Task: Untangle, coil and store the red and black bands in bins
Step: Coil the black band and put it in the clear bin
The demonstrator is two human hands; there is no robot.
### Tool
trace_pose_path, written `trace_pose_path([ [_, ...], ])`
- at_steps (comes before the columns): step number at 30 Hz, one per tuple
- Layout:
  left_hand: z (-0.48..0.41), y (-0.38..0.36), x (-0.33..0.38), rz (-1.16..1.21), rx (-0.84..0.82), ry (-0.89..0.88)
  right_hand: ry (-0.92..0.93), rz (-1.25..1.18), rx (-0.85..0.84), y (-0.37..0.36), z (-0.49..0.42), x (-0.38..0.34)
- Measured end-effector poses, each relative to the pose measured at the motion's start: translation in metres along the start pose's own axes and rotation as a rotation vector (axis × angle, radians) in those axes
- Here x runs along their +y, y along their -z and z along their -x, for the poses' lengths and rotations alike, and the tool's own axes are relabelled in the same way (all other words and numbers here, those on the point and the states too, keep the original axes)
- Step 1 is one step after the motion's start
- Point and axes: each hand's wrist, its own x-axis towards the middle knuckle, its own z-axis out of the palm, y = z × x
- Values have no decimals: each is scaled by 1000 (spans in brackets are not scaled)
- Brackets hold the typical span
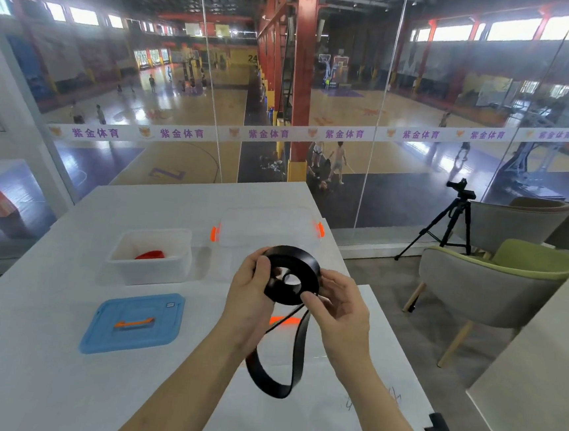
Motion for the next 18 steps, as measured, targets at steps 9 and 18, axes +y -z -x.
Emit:
trace_pose_path([
  [9, -1, 27, 21, -675, -257, -153, 8, 121, -104, 7, -13, -7],
  [18, 5, 18, 11, -721, -207, -237, -45, 74, -98, 5, -14, -6],
])
